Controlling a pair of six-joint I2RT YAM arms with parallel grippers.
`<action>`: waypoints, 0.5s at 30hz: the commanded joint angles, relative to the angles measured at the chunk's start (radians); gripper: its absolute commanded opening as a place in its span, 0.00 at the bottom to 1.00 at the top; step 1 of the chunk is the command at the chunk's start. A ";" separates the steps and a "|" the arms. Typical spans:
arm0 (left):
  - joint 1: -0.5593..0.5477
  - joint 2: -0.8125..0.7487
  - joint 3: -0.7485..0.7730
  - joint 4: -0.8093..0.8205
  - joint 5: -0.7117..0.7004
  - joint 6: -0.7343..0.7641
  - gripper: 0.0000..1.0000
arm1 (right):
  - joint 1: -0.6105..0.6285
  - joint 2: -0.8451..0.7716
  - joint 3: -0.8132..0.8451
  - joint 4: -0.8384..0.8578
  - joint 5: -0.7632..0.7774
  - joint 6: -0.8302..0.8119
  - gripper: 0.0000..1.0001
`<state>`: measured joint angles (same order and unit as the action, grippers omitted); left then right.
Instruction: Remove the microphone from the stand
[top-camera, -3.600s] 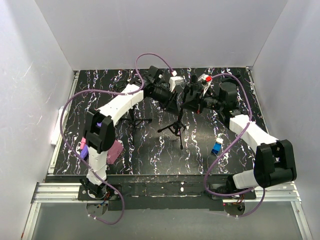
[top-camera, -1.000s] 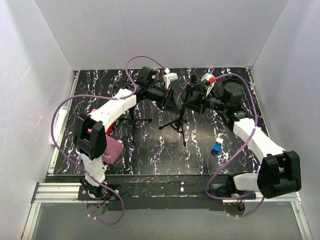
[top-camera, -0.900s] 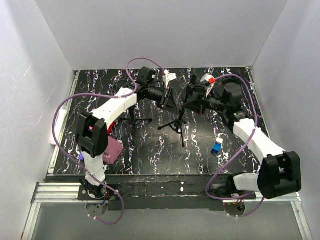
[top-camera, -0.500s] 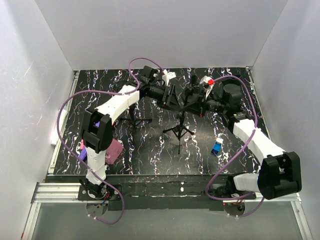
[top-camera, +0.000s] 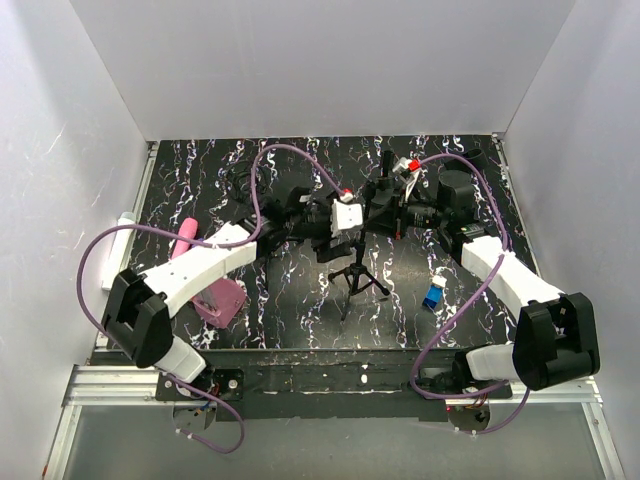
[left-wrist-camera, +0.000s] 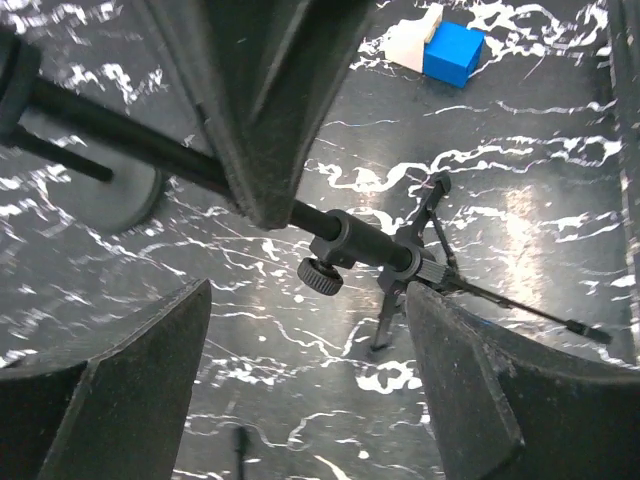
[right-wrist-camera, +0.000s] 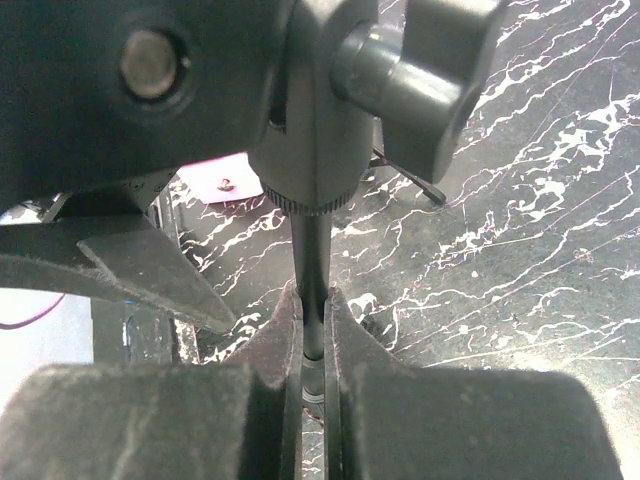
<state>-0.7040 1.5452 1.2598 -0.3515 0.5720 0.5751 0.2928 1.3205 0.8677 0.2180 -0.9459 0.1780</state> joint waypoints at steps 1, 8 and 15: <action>-0.029 -0.057 -0.077 0.107 -0.050 0.278 0.75 | -0.001 -0.010 0.013 0.064 -0.034 0.032 0.01; -0.040 -0.019 -0.103 0.126 -0.041 0.449 0.59 | 0.000 -0.009 0.022 0.055 -0.039 0.029 0.01; -0.045 0.016 -0.099 0.161 -0.015 0.480 0.49 | 0.000 -0.004 0.024 0.055 -0.034 0.031 0.01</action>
<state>-0.7422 1.5539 1.1584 -0.2306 0.5335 0.9989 0.2928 1.3231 0.8677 0.2184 -0.9463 0.1818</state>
